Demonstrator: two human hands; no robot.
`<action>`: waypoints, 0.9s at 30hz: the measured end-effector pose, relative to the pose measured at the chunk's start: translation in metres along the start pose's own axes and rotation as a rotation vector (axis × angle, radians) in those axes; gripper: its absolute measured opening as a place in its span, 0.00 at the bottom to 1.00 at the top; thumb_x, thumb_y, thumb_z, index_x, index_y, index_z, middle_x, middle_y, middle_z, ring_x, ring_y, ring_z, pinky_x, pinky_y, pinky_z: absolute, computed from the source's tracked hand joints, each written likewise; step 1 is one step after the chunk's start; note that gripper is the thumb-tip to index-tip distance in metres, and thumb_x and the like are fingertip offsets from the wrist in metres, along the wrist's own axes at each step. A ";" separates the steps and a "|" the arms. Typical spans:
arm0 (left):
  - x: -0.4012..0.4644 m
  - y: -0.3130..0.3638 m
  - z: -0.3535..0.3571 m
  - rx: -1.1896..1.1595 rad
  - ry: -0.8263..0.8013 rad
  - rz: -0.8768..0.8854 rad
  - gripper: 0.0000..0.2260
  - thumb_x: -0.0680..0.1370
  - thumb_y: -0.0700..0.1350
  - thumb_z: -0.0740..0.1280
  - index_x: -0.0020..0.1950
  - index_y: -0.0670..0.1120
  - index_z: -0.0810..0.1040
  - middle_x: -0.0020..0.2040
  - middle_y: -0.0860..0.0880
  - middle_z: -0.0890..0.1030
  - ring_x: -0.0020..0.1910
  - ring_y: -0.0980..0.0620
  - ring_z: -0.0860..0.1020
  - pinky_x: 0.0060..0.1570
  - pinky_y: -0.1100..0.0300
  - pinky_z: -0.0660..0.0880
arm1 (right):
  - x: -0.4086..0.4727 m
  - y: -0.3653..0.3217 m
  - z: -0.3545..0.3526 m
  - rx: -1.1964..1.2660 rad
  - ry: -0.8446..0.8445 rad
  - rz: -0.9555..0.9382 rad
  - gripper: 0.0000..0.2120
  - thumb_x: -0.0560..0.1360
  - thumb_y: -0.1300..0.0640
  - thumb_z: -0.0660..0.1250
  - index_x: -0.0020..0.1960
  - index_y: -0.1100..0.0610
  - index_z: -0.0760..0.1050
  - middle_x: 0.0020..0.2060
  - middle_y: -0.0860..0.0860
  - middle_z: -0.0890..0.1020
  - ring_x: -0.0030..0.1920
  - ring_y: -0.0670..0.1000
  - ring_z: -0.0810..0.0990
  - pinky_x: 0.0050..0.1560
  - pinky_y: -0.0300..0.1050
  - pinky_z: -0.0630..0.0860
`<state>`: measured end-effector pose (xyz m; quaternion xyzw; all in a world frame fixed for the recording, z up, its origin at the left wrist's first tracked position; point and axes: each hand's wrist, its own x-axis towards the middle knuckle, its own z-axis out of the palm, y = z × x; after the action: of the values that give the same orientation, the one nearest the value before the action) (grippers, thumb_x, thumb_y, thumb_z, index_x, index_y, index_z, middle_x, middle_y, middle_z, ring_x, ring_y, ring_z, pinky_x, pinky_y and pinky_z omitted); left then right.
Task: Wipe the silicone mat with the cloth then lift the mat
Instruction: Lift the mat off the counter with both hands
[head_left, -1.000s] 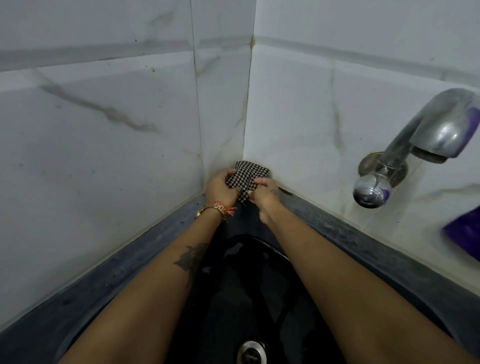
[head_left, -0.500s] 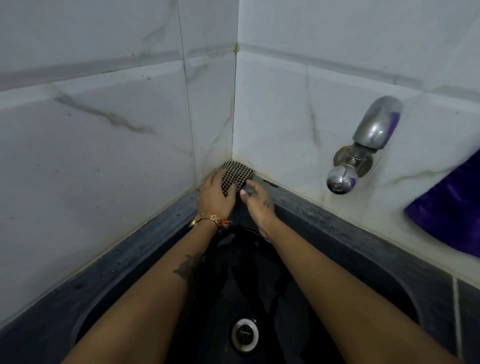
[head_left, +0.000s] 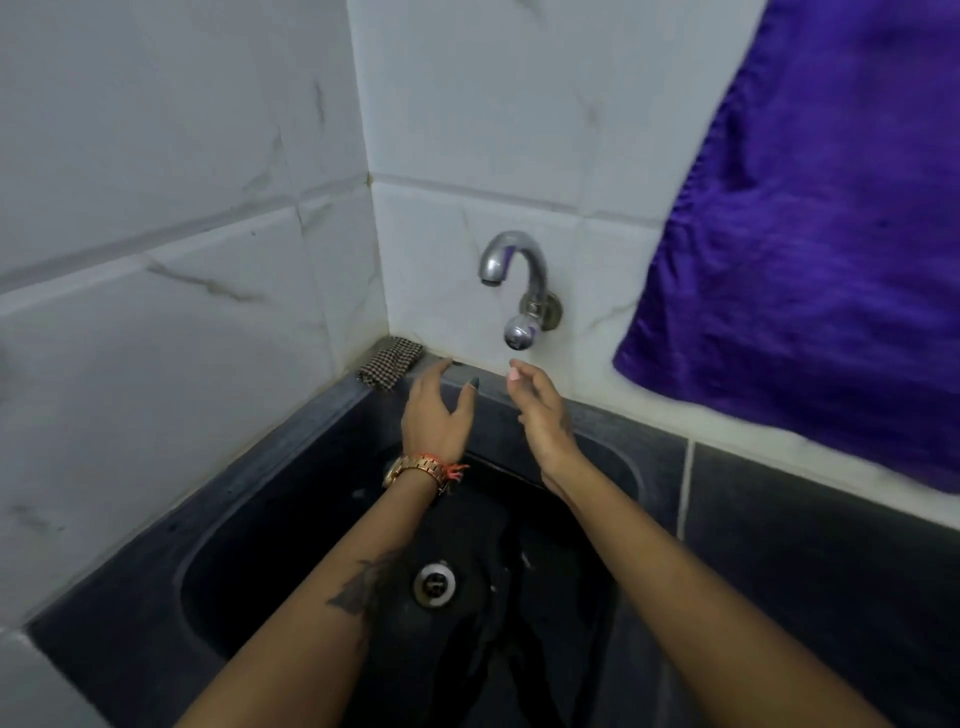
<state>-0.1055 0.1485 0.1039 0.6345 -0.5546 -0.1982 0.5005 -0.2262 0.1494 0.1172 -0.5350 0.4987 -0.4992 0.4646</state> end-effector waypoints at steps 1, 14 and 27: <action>-0.014 0.011 0.004 -0.008 -0.012 0.013 0.21 0.76 0.51 0.65 0.68 0.47 0.69 0.67 0.46 0.71 0.66 0.49 0.70 0.63 0.56 0.66 | -0.014 -0.003 -0.016 0.010 0.027 0.004 0.17 0.79 0.46 0.58 0.65 0.49 0.69 0.60 0.44 0.73 0.58 0.43 0.71 0.59 0.41 0.67; -0.181 0.133 0.090 -0.179 -0.209 0.100 0.22 0.76 0.51 0.66 0.69 0.49 0.68 0.68 0.48 0.71 0.66 0.50 0.70 0.60 0.59 0.66 | -0.167 -0.021 -0.198 0.109 0.245 0.038 0.08 0.79 0.46 0.57 0.56 0.44 0.71 0.51 0.36 0.73 0.62 0.47 0.71 0.63 0.48 0.67; -0.365 0.205 0.175 -0.212 -0.401 0.113 0.22 0.76 0.51 0.66 0.69 0.48 0.69 0.68 0.48 0.71 0.66 0.50 0.70 0.65 0.49 0.69 | -0.317 0.003 -0.354 0.117 0.434 0.052 0.06 0.79 0.48 0.57 0.53 0.43 0.71 0.59 0.44 0.73 0.64 0.48 0.70 0.63 0.49 0.66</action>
<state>-0.4624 0.4287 0.0952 0.4944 -0.6537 -0.3489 0.4545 -0.5805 0.4656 0.1165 -0.3741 0.5706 -0.6188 0.3893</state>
